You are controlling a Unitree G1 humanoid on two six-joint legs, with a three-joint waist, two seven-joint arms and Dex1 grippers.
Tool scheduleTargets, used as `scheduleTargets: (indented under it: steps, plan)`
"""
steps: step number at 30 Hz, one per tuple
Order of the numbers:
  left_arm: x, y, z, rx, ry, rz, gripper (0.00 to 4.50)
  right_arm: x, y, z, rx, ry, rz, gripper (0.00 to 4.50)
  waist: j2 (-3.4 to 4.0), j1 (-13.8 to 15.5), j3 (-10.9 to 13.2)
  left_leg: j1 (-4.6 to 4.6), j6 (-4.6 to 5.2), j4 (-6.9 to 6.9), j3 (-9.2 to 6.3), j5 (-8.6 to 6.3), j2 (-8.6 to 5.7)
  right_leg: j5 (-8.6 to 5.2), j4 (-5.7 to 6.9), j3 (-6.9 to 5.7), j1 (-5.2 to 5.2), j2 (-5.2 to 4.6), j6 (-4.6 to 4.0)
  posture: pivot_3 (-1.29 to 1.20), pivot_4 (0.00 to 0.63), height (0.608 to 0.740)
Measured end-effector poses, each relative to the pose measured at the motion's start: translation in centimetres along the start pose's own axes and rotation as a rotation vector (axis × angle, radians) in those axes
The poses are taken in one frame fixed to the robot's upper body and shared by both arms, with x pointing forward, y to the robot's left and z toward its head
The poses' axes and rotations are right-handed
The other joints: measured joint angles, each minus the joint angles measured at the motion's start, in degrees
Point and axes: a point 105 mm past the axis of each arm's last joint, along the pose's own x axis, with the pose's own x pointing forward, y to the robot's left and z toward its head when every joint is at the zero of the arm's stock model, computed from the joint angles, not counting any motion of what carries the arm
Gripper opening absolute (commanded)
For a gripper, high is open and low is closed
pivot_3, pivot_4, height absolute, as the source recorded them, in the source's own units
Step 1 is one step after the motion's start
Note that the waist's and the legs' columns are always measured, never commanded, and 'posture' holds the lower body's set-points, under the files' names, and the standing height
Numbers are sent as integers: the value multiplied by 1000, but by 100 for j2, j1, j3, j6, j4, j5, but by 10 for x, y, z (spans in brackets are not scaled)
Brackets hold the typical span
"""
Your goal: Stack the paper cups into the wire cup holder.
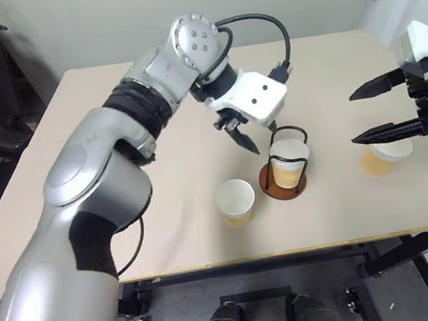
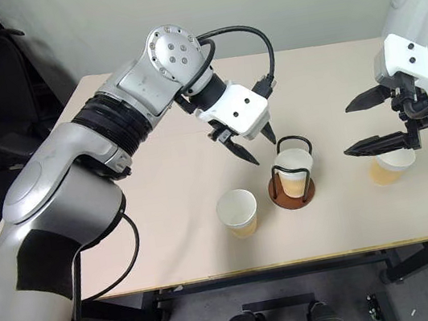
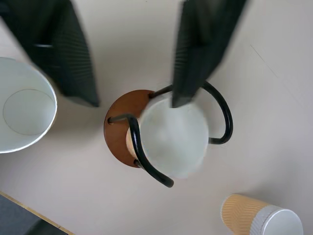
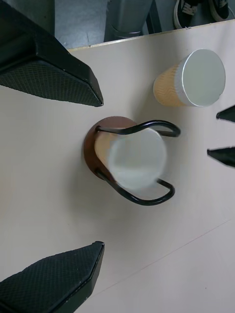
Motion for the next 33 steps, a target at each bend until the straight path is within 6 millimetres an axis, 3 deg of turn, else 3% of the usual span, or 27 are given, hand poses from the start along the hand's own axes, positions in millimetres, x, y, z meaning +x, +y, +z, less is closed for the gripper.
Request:
scheduleTargets:
  steps: [3,10,14,18,21,26,30,33]
  plan:
    - [0,0,1,7,-2,2,4471,0,0,0,0,0,0,4500,0,0,0,0,0,0,0,0,0,0,-1,0,0,0,0,0,150,740]
    - [-12,17,11,-83,-135,131,4471,0,-2,0,6,-3,-15,4500,0,0,0,0,1,-1,1,-1,0,0,-3,0,1,0,1,0,150,740]
    - [-37,18,-3,-200,-218,284,4471,-3,-4,4,58,-68,-56,4500,1,-12,0,7,-1,-9,1,0,0,-4,0,1,0,1,6,0,150,740]
    - [-60,-2,-33,-408,-310,409,4471,3,6,-7,115,-65,-62,4500,2,-23,-1,14,-8,-22,1,4,1,-12,4,1,-1,4,10,0,150,740]
    - [-65,-17,-45,-516,-355,434,4471,7,9,-16,157,-46,-55,4500,3,-20,0,11,-23,-21,3,13,-1,-13,3,1,-2,4,10,0,150,740]
    - [-73,-37,-41,-593,-433,417,4471,8,17,-22,158,-6,-31,4500,2,23,-1,3,-50,-17,-5,28,-6,-26,1,0,0,3,2,0,150,740]
    - [-68,-68,-38,-658,-469,342,4471,16,23,-55,99,139,-20,4500,4,3,-3,18,-60,-20,5,16,-3,-21,6,-5,2,4,14,0,150,740]
    - [-59,-75,-22,-654,-547,273,4471,14,19,-76,46,235,-30,4500,4,27,-2,18,-52,-14,-2,20,-3,-14,8,-4,7,0,20,0,150,740]
